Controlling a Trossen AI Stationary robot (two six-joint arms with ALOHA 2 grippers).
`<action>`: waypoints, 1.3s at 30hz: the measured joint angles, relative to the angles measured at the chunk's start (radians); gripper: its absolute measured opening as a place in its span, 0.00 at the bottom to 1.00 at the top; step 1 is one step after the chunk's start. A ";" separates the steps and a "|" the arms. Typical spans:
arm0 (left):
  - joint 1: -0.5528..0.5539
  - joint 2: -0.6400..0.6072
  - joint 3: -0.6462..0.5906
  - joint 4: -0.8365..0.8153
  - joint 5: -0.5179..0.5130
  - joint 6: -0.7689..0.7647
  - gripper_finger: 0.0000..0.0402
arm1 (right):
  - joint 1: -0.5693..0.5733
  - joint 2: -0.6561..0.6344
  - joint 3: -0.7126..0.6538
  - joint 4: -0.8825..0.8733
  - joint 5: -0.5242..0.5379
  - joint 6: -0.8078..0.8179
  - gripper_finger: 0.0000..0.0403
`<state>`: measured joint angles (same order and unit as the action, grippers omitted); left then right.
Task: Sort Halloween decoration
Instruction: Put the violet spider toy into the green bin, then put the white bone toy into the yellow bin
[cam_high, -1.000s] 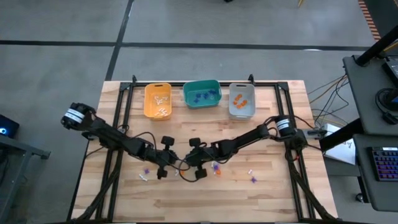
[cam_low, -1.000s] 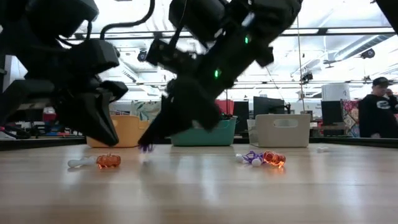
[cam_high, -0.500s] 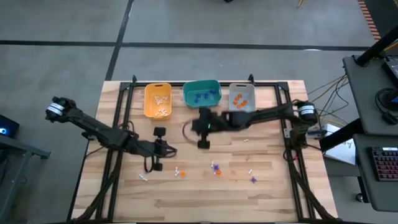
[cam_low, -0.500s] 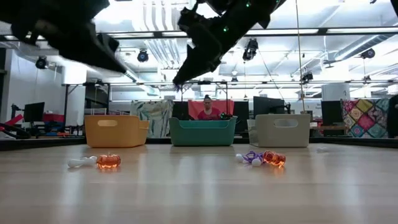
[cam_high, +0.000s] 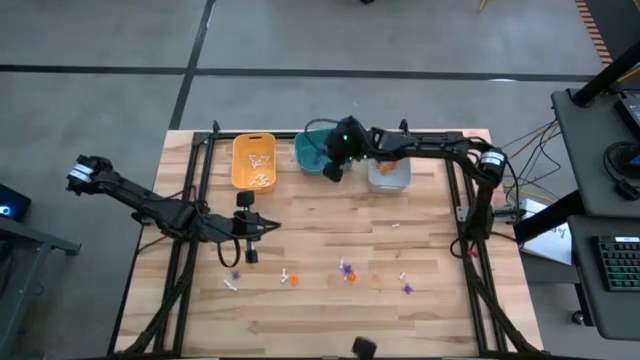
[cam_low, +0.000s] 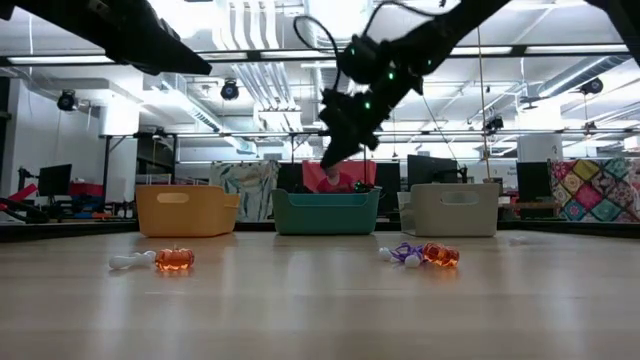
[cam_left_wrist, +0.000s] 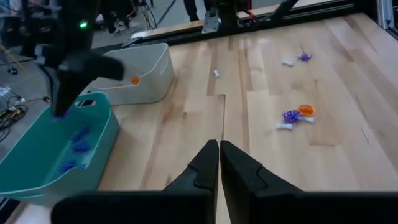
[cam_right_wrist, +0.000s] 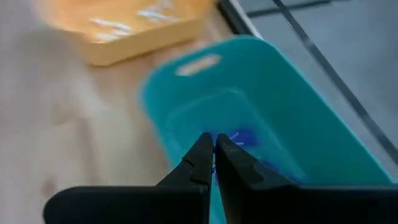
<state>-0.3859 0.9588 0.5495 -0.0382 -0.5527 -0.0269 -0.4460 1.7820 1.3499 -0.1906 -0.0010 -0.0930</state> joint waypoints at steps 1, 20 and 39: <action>0.000 0.000 0.000 -0.001 0.000 0.000 0.00 | -0.020 0.009 0.000 0.006 -0.001 0.015 0.02; 0.000 0.039 0.000 -0.001 -0.015 0.000 0.00 | -0.140 0.084 0.000 0.064 0.000 0.194 0.02; 0.000 0.039 0.000 -0.003 -0.015 -0.041 0.00 | -0.134 0.036 0.005 0.023 -0.008 0.210 0.28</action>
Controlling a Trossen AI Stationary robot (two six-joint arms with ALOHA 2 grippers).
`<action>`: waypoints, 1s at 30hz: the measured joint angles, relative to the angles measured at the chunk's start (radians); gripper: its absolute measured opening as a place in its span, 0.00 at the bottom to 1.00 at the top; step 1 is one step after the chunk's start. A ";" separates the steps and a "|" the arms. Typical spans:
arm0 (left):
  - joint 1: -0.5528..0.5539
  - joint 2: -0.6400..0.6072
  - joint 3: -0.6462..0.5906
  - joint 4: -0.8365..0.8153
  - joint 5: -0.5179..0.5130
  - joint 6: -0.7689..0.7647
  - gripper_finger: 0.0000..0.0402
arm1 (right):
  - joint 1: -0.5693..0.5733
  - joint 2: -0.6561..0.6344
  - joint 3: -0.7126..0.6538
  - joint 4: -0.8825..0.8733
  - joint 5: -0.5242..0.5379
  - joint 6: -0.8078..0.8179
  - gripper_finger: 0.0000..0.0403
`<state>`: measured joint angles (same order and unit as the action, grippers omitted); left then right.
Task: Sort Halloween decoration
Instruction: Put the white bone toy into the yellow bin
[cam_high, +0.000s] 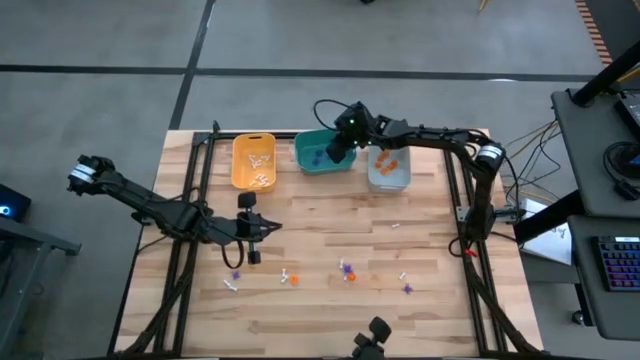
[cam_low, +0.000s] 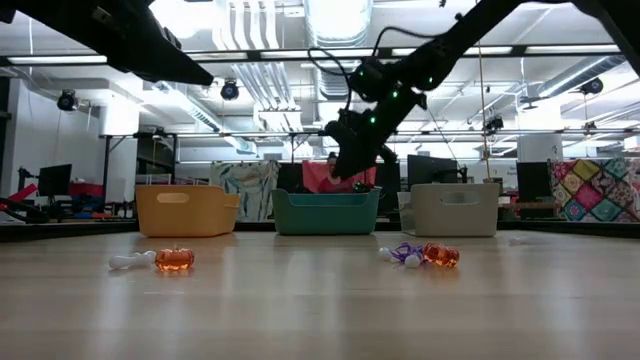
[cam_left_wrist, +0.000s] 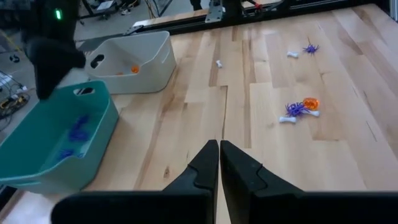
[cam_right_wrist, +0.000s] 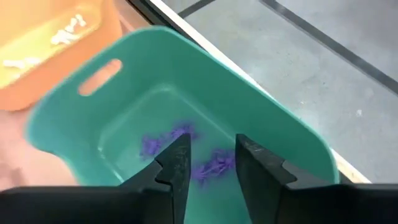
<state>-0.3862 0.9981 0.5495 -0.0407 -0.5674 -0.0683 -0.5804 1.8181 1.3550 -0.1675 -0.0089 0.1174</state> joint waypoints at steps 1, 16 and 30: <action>0.000 0.000 0.000 -0.004 0.002 -0.010 0.00 | 0.005 -0.015 0.002 -0.016 0.000 0.001 0.29; -0.002 0.000 0.000 -0.255 0.284 -0.503 0.00 | 0.244 -0.217 0.099 -0.604 -0.103 0.073 0.20; -0.127 0.084 0.018 -0.496 0.619 -1.108 0.00 | 0.533 -0.233 0.096 -0.904 -0.103 0.124 0.18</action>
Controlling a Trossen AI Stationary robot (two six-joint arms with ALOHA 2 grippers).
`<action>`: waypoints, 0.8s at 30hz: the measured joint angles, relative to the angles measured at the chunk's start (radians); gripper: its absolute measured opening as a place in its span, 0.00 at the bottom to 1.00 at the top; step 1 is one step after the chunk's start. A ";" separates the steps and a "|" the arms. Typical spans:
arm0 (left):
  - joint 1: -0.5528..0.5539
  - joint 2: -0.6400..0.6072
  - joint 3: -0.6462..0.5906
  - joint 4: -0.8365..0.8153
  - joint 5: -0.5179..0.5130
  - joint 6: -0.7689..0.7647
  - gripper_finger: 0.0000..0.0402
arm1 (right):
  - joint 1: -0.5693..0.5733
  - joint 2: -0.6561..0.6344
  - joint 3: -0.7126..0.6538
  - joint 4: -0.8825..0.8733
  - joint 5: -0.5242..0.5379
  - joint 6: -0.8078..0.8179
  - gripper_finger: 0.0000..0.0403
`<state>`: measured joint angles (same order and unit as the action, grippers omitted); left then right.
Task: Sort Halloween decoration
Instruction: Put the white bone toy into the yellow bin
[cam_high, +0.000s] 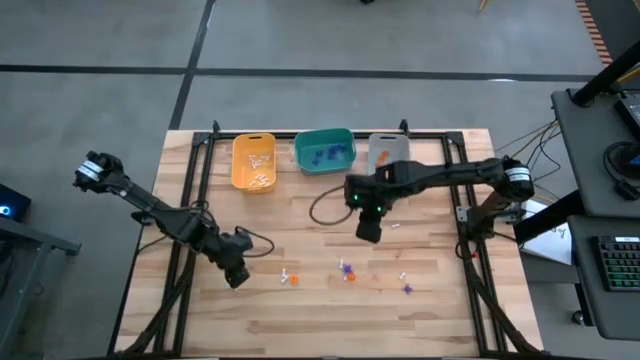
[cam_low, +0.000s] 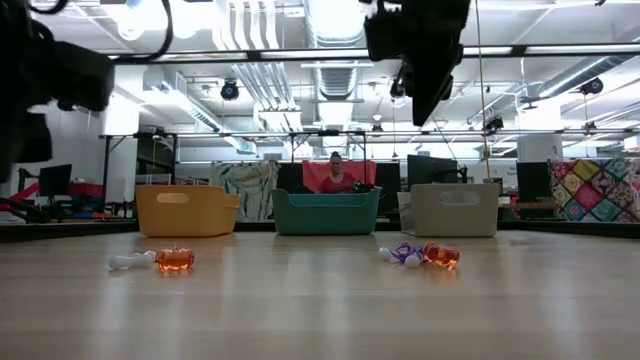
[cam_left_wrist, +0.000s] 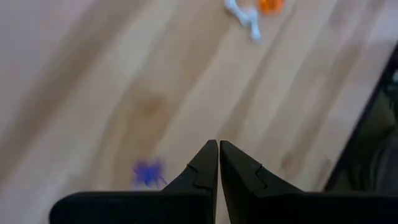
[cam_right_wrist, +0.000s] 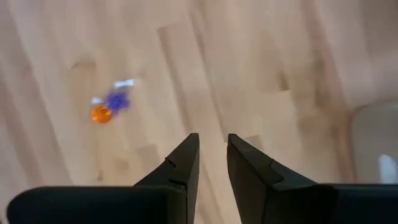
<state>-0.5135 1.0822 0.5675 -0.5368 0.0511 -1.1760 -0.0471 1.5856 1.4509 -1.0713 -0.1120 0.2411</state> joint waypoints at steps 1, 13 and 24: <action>-0.016 0.011 0.015 -0.008 0.013 -0.010 0.00 | 0.015 0.000 0.000 0.001 0.000 0.006 0.18; -0.292 0.209 0.170 -0.132 -0.066 0.269 0.01 | 0.101 0.000 0.000 0.014 0.008 0.066 0.16; -0.311 0.391 0.193 -0.144 -0.087 0.281 0.23 | 0.113 0.001 -0.001 0.014 0.008 0.102 0.16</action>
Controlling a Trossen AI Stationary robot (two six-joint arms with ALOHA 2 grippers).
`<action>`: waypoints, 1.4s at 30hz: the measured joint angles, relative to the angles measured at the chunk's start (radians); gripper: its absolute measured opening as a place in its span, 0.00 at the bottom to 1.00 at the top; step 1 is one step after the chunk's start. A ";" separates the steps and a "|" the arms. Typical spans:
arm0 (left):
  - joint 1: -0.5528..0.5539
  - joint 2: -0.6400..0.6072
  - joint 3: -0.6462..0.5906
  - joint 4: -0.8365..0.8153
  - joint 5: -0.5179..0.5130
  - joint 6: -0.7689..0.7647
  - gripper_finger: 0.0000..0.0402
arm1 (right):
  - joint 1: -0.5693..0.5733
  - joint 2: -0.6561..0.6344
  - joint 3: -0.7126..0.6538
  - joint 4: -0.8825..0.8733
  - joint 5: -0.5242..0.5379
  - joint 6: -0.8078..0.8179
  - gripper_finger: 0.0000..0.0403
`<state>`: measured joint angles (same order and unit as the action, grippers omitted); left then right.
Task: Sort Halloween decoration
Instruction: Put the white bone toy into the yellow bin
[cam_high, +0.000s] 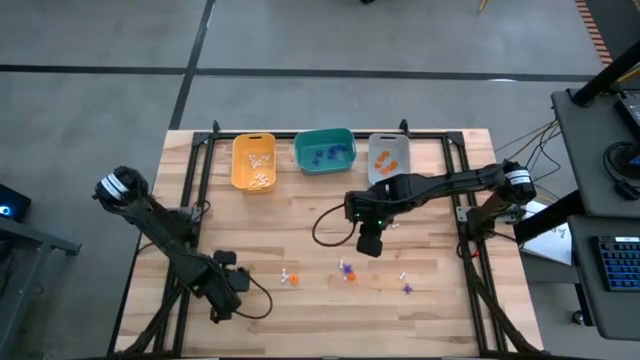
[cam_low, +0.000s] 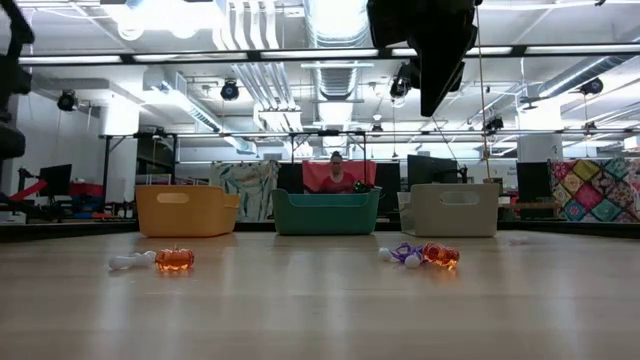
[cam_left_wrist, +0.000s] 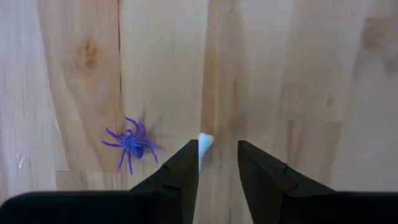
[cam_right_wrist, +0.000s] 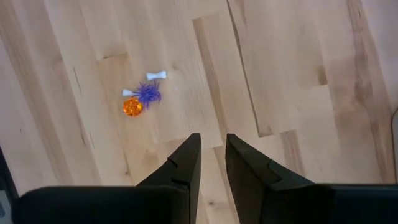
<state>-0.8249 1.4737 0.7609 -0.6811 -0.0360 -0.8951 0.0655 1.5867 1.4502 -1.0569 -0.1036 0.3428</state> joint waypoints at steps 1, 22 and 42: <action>0.000 0.010 0.000 0.000 0.000 0.000 0.25 | 0.000 0.000 0.000 0.000 0.000 0.001 0.16; -0.003 0.083 -0.001 -0.003 -0.012 0.023 0.18 | 0.000 0.000 0.000 0.002 0.000 -0.001 0.16; 0.016 0.042 0.187 -0.190 -0.031 0.171 0.00 | 0.025 -0.001 0.000 -0.095 -0.062 0.013 0.16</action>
<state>-0.8088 1.5157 0.9482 -0.8716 -0.0670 -0.7242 0.0904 1.5860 1.4502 -1.1517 -0.1652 0.3556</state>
